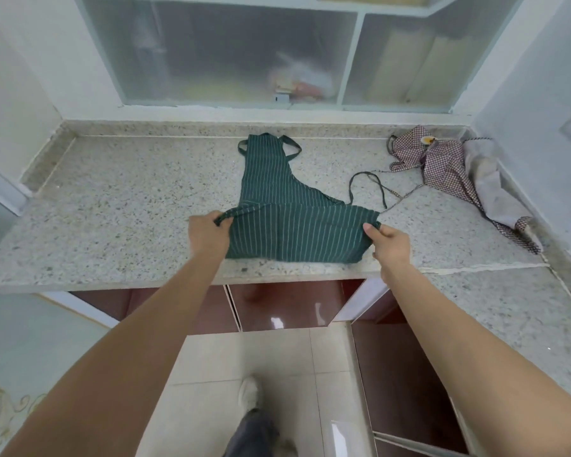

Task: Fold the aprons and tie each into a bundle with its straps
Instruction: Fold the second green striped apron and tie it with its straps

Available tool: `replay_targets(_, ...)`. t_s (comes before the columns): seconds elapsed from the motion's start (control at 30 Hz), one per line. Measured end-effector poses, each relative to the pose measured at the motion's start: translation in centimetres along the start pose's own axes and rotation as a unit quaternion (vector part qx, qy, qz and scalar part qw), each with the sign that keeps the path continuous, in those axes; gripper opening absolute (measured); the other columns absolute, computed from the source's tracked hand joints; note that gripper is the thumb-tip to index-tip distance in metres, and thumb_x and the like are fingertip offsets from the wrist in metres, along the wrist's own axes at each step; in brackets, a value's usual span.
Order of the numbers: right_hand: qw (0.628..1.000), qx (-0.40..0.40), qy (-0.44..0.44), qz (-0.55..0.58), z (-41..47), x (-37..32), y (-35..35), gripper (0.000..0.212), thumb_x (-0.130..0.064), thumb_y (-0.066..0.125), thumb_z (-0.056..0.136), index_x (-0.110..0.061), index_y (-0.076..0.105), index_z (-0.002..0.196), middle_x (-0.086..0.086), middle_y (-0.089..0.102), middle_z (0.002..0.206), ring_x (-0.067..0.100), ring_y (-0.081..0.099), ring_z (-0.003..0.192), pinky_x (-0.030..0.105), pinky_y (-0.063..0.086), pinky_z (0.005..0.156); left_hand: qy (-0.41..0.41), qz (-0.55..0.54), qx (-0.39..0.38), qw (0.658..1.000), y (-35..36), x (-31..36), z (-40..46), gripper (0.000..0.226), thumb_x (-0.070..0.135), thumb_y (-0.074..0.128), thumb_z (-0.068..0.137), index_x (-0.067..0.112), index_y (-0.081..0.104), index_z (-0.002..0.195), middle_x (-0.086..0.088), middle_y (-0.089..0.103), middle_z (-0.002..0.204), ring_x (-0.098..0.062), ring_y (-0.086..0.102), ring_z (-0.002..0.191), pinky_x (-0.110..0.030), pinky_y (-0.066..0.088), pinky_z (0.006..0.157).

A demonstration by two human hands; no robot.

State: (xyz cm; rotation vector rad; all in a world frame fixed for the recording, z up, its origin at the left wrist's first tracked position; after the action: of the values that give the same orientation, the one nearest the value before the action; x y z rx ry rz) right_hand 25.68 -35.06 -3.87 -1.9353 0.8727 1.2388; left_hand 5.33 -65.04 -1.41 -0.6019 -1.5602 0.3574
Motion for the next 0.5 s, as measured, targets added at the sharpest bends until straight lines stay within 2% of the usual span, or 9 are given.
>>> replay_targets(0.03, 1.000, 0.004, -0.016, -0.006, 0.7, -1.0, 0.5, 0.021, -0.023, 0.066, 0.087, -0.014, 0.060, 0.069, -0.002, 0.060, 0.079, 0.011, 0.054, 0.072, 0.023, 0.045, 0.070, 0.003, 0.009, 0.013, 1.000, 0.0, 0.6, 1.2, 0.022, 0.018, 0.055, 0.094, 0.002, 0.067, 0.085, -0.017, 0.060, 0.077, -0.023, 0.052, 0.066, -0.028, 0.039, 0.051)
replay_targets(0.07, 0.999, 0.013, -0.030, -0.021, 1.6, -2.4, 1.1, 0.021, -0.024, 0.067, 0.087, -0.004, 0.067, 0.089, 0.007, 0.067, 0.096, 0.019, 0.061, 0.086, 0.030, 0.050, 0.078, 0.007, 0.024, 0.017, 1.000, 0.1, 1.4, 2.6, 0.023, 0.020, 0.053, 0.095, 0.004, 0.067, 0.088, -0.017, 0.062, 0.082, -0.025, 0.054, 0.073, -0.031, 0.041, 0.056)
replay_targets(0.13, 0.998, 0.026, -0.043, -0.037, 3.5, -4.6, 2.3, 0.039, -0.022, 0.064, 0.089, 0.011, 0.059, 0.108, 0.022, 0.064, 0.111, 0.034, 0.062, 0.101, 0.040, 0.054, 0.082, 0.008, 0.045, 0.009, 0.999, 0.8, 2.9, 5.2, 0.024, 0.023, 0.047, 0.098, 0.007, 0.063, 0.091, -0.012, 0.059, 0.083, -0.025, 0.054, 0.077, -0.031, 0.039, 0.061)
replay_targets(0.17, 0.998, 0.025, -0.048, -0.037, 4.9, -5.9, 3.2, 0.039, -0.021, 0.062, 0.090, 0.014, 0.057, 0.107, 0.023, 0.064, 0.103, 0.033, 0.063, 0.093, 0.038, 0.057, 0.074, 0.009, 0.048, 0.004, 0.999, 1.3, 3.9, 6.8, 0.025, 0.023, 0.044, 0.099, 0.006, 0.062, 0.094, -0.010, 0.057, 0.082, -0.024, 0.052, 0.075, -0.030, 0.036, 0.061)
replay_targets(0.23, 0.998, 0.019, -0.047, -0.031, 7.4, -7.8, 4.8, 0.031, -0.019, 0.060, 0.092, 0.010, 0.058, 0.104, 0.014, 0.059, 0.096, 0.018, 0.060, 0.072, 0.030, 0.058, 0.058, 0.013, 0.039, -0.002, 0.999, 2.2, 5.3, 9.6, 0.026, 0.023, 0.042, 0.100, 0.005, 0.060, 0.099, -0.011, 0.057, 0.084, -0.023, 0.052, 0.074, -0.030, 0.037, 0.062)
replay_targets(0.33, 0.999, 0.010, -0.032, -0.012, 11.1, -10.2, 7.5, 0.009, -0.017, 0.060, 0.092, -0.013, 0.057, 0.084, 0.007, 0.053, 0.108, 0.014, 0.058, 0.075, 0.027, 0.059, 0.055, 0.018, 0.021, -0.011, 1.000, 3.5, 7.1, 14.6, 0.028, 0.023, 0.042, 0.100, 0.003, 0.060, 0.105, -0.019, 0.062, 0.094, -0.028, 0.056, 0.077, -0.032, 0.041, 0.063)
replay_targets(0.37, 0.999, 0.015, -0.027, -0.012, 12.5, -10.9, 8.4, 0.004, -0.016, 0.060, 0.092, -0.013, 0.060, 0.090, 0.007, 0.052, 0.114, 0.015, 0.058, 0.081, 0.030, 0.059, 0.061, 0.016, 0.026, -0.021, 0.999, 4.1, 7.6, 16.5, 0.028, 0.024, 0.041, 0.100, 0.004, 0.059, 0.106, -0.019, 0.063, 0.096, -0.028, 0.056, 0.076, -0.032, 0.042, 0.064)
replay_targets(0.43, 0.999, 0.034, -0.016, -0.006, 15.0, -12.3, 9.9, 0.032, -0.014, 0.059, 0.092, 0.001, 0.057, 0.121, 0.010, 0.052, 0.127, 0.019, 0.057, 0.090, 0.034, 0.058, 0.071, 0.010, 0.034, -0.038, 0.999, 5.1, 8.7, 20.1, 0.028, 0.024, 0.042, 0.100, 0.004, 0.058, 0.111, -0.016, 0.062, 0.095, -0.026, 0.053, 0.075, -0.032, 0.042, 0.065)
replay_targets(0.5, 0.999, 0.041, -0.010, -0.007, 17.7, -13.3, 11.6, 0.034, -0.013, 0.057, 0.094, 0.006, 0.054, 0.121, 0.010, 0.057, 0.119, 0.022, 0.057, 0.094, 0.031, 0.058, 0.069, 0.000, 0.046, -0.055, 0.997, 6.2, 9.4, 23.5, 0.028, 0.023, 0.043, 0.099, 0.004, 0.058, 0.114, -0.014, 0.061, 0.094, -0.024, 0.052, 0.075, -0.031, 0.041, 0.065)
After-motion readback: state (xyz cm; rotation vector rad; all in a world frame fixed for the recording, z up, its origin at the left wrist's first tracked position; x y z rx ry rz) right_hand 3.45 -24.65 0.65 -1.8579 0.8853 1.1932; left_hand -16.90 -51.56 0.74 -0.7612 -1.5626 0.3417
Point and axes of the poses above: each hand's wrist, its own z-axis towards the middle knuckle, its own y-axis out of the palm, x = y × z, the point moved 8 cm from there along z, towards the middle knuckle
